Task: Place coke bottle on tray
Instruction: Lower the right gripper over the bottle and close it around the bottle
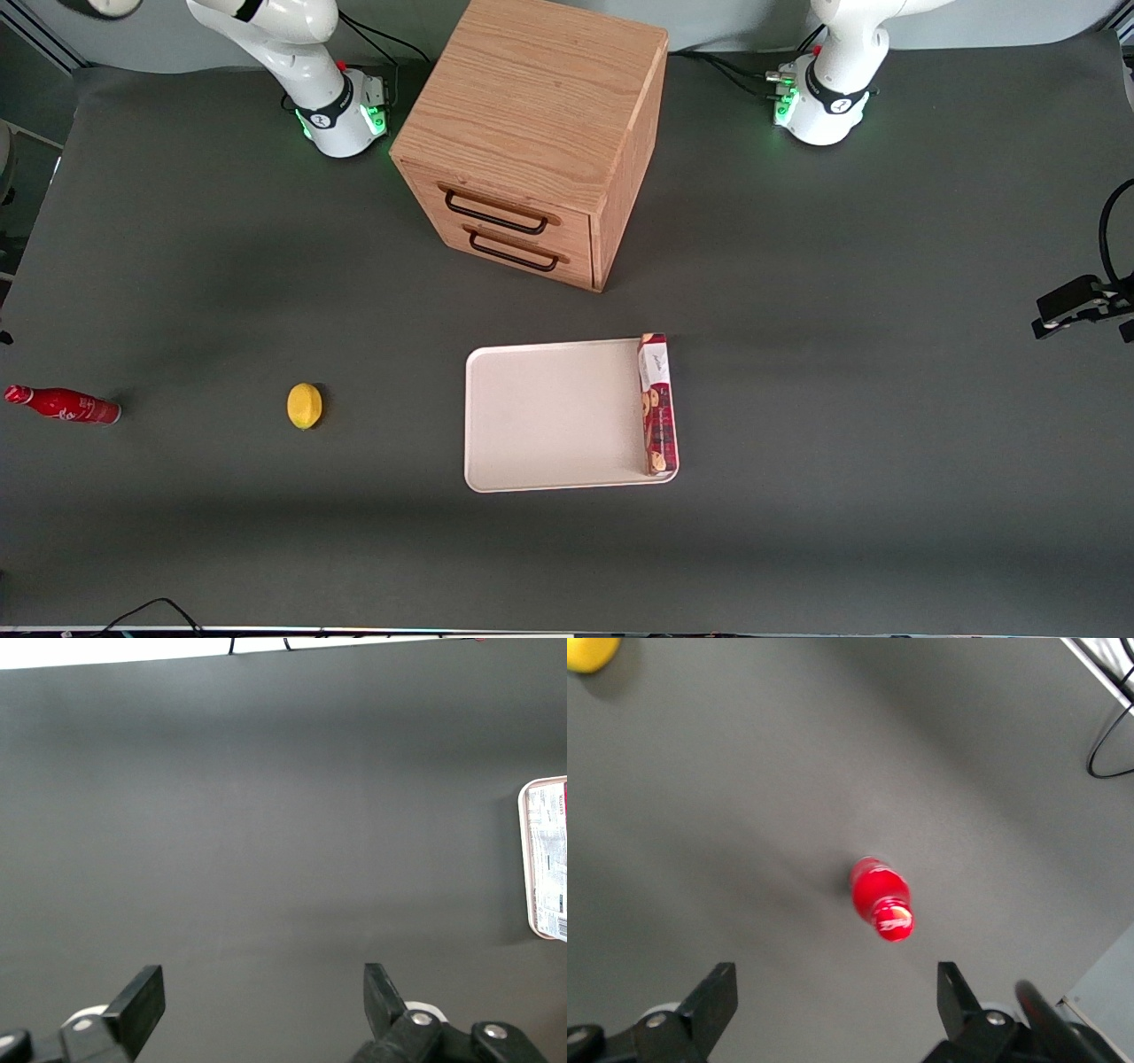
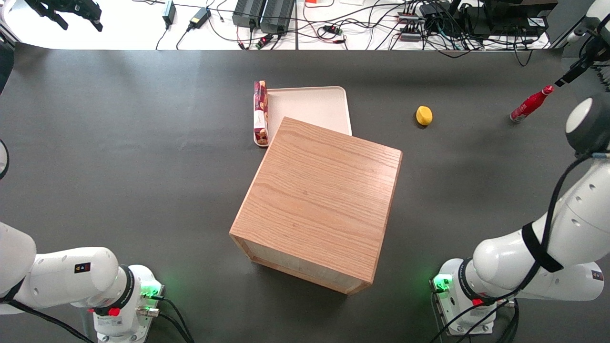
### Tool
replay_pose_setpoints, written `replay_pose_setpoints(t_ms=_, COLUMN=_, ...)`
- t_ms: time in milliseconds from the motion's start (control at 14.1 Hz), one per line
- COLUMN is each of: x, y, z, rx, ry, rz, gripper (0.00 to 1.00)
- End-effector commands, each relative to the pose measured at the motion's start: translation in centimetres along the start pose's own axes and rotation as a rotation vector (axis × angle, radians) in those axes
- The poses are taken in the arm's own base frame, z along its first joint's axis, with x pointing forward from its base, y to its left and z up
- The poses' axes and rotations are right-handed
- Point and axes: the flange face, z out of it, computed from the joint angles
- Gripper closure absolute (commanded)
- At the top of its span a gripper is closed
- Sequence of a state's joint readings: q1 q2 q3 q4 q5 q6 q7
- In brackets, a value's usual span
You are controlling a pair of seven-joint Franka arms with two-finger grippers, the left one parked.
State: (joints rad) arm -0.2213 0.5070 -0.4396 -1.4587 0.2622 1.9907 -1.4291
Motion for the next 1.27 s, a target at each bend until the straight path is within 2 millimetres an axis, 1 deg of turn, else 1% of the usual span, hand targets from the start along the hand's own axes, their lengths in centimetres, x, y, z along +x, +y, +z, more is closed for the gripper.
replay_pose_setpoints(t_ms=0, x=0.3, y=2.5, z=2.1, rx=-0.002, ry=0.015, rz=-0.049, gripper=0.0)
replay_pose_setpoints(t_ms=71, x=0.0, y=2.8, z=3.3, rx=0.007, ry=0.04, rz=-0.046, gripper=0.0)
replay_pose_setpoints(t_ms=212, x=0.5, y=3.4, z=4.5, rx=0.009, ry=0.046, rz=-0.046, gripper=0.0)
replay_pose_setpoints(t_ms=283, x=0.2, y=3.6, z=5.6, rx=0.01, ry=0.038, rz=-0.042, gripper=0.0)
replay_pose_setpoints(t_ms=354, x=-0.1, y=3.9, z=5.9, rx=0.004, ry=0.038, rz=-0.038, gripper=0.0)
replay_pose_setpoints(t_ms=637, x=0.0, y=4.1, z=6.9, rx=-0.01, ry=0.049, rz=-0.041, gripper=0.01)
replay_pose_setpoints(t_ms=708, x=0.1, y=4.2, z=7.5, rx=-0.014, ry=0.055, rz=-0.036, gripper=0.02)
replay_pose_setpoints(t_ms=920, x=0.1, y=4.2, z=8.0, rx=-0.01, ry=0.069, rz=-0.027, gripper=0.11)
replay_pose_setpoints(t_ms=1204, x=0.0, y=4.1, z=8.2, rx=-0.004, ry=0.067, rz=-0.024, gripper=0.32)
